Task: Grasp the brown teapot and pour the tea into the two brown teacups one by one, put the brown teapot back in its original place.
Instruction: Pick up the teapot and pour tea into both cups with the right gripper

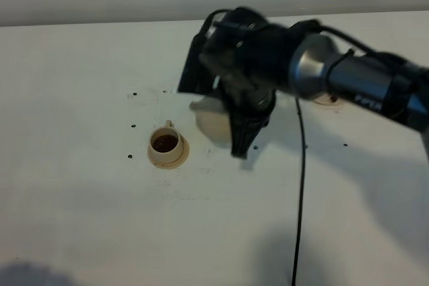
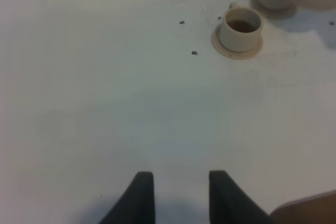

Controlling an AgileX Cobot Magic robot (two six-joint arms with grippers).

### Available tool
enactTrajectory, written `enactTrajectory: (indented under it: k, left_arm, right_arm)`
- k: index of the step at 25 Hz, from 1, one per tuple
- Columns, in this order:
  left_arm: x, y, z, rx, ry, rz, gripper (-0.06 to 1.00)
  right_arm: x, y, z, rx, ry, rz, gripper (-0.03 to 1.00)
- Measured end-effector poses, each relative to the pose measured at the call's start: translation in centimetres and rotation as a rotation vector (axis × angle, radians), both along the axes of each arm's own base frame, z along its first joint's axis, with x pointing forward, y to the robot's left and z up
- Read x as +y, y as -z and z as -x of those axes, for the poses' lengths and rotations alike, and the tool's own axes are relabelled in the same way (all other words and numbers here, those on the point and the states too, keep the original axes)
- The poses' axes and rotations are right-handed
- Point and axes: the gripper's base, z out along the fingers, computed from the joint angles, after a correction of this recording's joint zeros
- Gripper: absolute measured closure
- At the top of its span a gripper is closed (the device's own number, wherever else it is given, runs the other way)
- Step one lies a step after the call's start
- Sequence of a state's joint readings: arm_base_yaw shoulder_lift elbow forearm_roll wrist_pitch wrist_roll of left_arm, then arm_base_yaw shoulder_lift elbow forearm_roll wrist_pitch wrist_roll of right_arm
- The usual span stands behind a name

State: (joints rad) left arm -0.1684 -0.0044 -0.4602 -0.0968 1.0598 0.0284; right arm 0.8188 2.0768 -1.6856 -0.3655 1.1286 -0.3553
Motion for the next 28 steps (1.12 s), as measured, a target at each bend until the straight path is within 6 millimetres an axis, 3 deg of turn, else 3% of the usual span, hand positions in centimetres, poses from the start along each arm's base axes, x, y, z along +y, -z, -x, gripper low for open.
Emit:
enactTrajectory:
  k: [5,11,28]
  left_arm:
    - [0.0,0.0,0.0,0.000,0.000,0.000,0.70]
    - [0.0,0.0,0.0,0.000,0.000,0.000,0.70]
    - [0.0,0.0,0.0,0.000,0.000,0.000,0.70]
  right_arm:
    - [-2.3,-0.3,-2.1,-0.002,0.045,0.003,0.86]
    - [-3.6,-0.2,-3.0,0.028,0.064,-0.014,0.86]
    - [-3.7,1.2,-3.4,0.076,0.070,-0.021,0.86]
